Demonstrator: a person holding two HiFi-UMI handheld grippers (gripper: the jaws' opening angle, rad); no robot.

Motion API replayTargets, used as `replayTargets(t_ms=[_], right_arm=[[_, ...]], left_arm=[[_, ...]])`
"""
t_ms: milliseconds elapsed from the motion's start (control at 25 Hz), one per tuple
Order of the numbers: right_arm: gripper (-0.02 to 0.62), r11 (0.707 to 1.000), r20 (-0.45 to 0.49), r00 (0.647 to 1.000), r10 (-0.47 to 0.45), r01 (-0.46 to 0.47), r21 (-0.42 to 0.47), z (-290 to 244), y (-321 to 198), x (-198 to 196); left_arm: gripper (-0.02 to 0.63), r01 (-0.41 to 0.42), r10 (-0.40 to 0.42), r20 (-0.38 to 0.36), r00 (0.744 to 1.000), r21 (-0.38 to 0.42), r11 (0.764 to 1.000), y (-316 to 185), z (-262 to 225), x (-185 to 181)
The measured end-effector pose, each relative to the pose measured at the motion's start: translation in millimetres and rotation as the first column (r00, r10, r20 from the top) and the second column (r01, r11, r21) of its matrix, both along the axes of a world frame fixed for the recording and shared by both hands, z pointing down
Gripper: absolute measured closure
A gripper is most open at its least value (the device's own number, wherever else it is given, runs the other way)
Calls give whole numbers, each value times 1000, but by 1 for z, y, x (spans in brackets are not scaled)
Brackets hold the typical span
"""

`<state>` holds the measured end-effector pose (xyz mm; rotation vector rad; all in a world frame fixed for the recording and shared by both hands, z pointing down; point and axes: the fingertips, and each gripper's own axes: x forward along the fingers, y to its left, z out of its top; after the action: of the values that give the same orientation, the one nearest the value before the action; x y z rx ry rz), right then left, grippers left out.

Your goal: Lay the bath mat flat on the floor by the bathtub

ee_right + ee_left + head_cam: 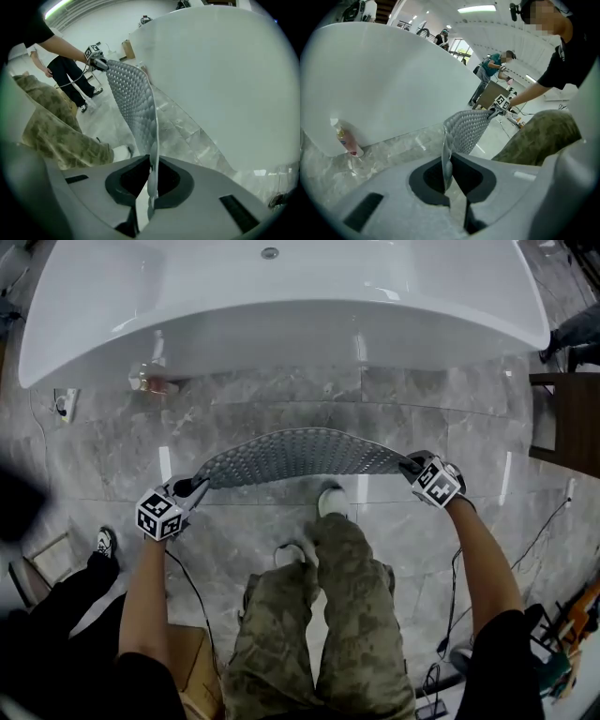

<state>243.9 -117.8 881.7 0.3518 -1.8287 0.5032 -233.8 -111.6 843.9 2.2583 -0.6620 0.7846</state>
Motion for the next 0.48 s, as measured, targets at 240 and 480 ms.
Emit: replayTargets(t_ms=[240, 480], right_arm=[[572, 986, -41, 999, -12, 19, 164, 42, -62, 1], [572, 961, -103, 993, -59, 84, 264, 70, -128, -1]], left_arm=[[582, 10, -14, 45, 999, 79, 997, -54, 48, 0], [581, 35, -56, 96, 994, 213, 976, -116, 72, -4]])
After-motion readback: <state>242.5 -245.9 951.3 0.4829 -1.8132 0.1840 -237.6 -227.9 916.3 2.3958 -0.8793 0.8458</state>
